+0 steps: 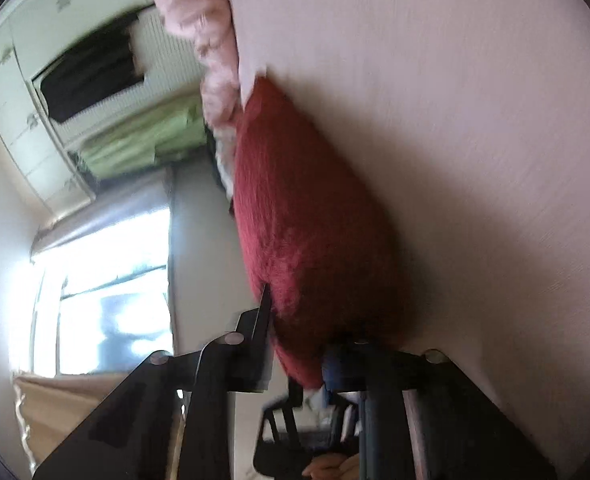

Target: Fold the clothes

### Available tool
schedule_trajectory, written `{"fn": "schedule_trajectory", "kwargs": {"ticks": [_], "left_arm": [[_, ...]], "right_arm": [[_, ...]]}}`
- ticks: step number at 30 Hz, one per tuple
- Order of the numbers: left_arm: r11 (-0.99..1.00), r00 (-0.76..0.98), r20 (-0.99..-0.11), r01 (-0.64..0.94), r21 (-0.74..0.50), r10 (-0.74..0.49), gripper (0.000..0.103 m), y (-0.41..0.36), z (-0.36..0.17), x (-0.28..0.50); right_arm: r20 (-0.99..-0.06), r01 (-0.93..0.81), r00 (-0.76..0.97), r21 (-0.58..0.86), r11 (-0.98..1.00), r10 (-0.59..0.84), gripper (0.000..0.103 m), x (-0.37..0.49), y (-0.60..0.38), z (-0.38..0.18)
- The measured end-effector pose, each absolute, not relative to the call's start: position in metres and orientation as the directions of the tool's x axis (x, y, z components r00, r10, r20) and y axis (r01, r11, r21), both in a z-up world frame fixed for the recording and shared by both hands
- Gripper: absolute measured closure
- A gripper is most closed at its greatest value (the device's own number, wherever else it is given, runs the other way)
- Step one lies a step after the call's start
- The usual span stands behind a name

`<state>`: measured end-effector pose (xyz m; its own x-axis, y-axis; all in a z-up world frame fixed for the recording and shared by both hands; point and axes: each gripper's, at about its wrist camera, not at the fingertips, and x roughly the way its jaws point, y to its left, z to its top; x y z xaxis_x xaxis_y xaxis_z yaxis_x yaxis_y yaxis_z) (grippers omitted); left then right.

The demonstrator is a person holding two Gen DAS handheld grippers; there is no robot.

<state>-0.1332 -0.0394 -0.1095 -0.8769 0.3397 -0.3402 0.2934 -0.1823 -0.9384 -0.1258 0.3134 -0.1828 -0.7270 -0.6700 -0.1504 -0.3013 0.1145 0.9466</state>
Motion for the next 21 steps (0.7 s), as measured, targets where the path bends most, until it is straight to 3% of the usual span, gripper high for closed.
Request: {"fn": "schedule_trajectory", "kwargs": {"ticks": [3, 5, 6, 9, 12, 13, 14, 15, 21], "left_arm": [[-0.194, -0.879, -0.343, 0.292, -0.936, 0.331, 0.083, -0.041, -0.107, -0.135], [-0.202, -0.874, -0.331, 0.274, -0.94, 0.356, 0.083, -0.037, -0.105, -0.138], [-0.202, -0.868, -0.323, 0.263, -0.943, 0.377, 0.083, -0.034, -0.106, -0.14], [-0.243, -0.842, -0.332, 0.247, -0.938, 0.424, 0.081, -0.024, -0.102, -0.147], [-0.228, -0.849, -0.334, 0.26, -0.938, 0.41, 0.081, -0.027, -0.105, -0.142], [-0.202, -0.861, -0.338, 0.28, -0.939, 0.379, 0.081, -0.033, -0.109, -0.134], [-0.187, -0.873, -0.343, 0.294, -0.937, 0.348, 0.081, -0.038, -0.112, -0.128], [-0.174, -0.884, -0.345, 0.303, -0.937, 0.316, 0.081, -0.044, -0.114, -0.121], [-0.186, -0.893, -0.348, 0.305, -0.934, 0.285, 0.083, -0.046, -0.113, -0.116]], "right_arm": [[-0.208, -0.307, -0.749, 0.95, 0.051, -0.629, 0.088, -0.119, 0.317, -0.176], [-0.154, -0.291, -0.743, 0.951, 0.107, -0.651, 0.088, -0.121, 0.314, -0.182], [-0.112, -0.286, -0.737, 0.945, 0.157, -0.667, 0.084, -0.121, 0.312, -0.185], [-0.039, -0.319, -0.697, 0.911, 0.261, -0.716, 0.054, -0.127, 0.298, -0.197], [-0.063, -0.302, -0.665, 0.934, 0.191, -0.744, 0.052, -0.14, 0.29, -0.186], [-0.072, -0.29, -0.673, 0.941, 0.172, -0.736, 0.053, -0.139, 0.292, -0.184], [-0.089, -0.277, -0.695, 0.949, 0.152, -0.713, 0.061, -0.136, 0.298, -0.181], [-0.11, -0.274, -0.715, 0.953, 0.133, -0.69, 0.088, -0.134, 0.304, -0.179], [-0.183, -0.282, -0.743, 0.958, 0.052, -0.644, 0.089, -0.127, 0.314, -0.174]]}}
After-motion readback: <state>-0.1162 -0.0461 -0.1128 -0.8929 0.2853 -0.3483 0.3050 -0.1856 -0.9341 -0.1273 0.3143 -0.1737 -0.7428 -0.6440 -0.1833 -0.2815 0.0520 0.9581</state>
